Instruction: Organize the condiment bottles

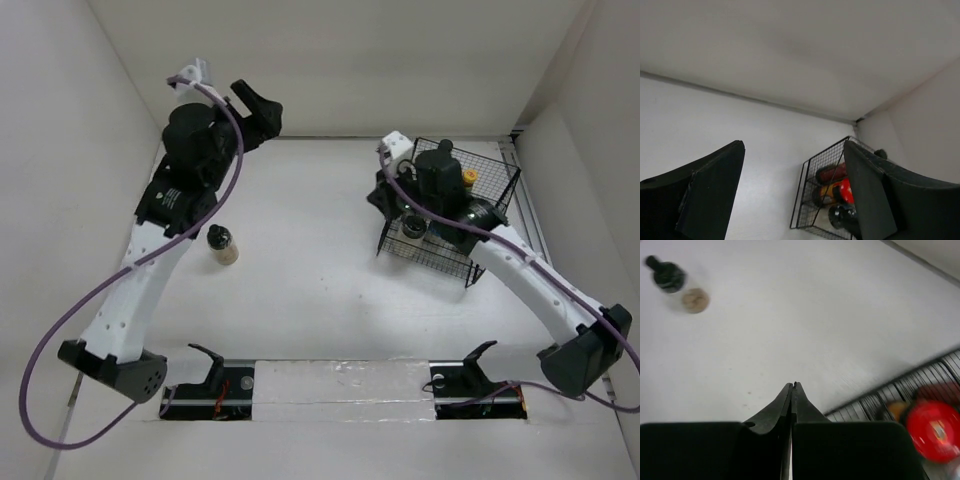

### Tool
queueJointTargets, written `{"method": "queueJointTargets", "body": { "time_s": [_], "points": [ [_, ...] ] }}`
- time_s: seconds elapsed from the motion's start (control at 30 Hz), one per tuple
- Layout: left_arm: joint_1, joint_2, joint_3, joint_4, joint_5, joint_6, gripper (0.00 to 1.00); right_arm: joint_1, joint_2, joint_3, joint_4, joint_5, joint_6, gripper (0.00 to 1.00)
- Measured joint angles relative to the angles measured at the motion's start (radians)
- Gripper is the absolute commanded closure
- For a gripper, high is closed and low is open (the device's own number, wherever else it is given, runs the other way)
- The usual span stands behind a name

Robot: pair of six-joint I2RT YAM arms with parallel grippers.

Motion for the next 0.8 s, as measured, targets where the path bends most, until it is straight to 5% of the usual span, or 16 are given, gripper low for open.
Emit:
{"method": "queueJointTargets", "body": {
  "time_s": [0.1,0.13,0.17,0.3,0.4,0.8],
  "points": [
    [0.000,-0.070,0.043,0.001,-0.047,-0.011,0.22,0.122,0.072,0.014,0.112,-0.049,-0.004,0.89],
    [0.000,-0.092,0.058,0.002,-0.060,-0.012,0.20,0.164,0.117,0.025,0.146,-0.069,-0.008,0.80],
    [0.000,-0.110,0.071,0.005,-0.071,-0.015,0.20,0.212,0.173,0.038,0.183,-0.091,-0.014,0.60],
    [0.000,-0.172,0.126,0.006,-0.095,-0.024,0.19,0.332,0.427,0.180,0.240,-0.173,-0.047,0.28],
    [0.000,-0.208,0.133,-0.002,-0.098,-0.032,0.19,0.390,0.611,0.335,0.254,-0.215,-0.066,0.20],
    [0.000,-0.273,0.032,-0.124,-0.081,-0.059,0.18,0.433,1.052,0.871,0.264,-0.241,-0.081,0.16]
  ]
}}
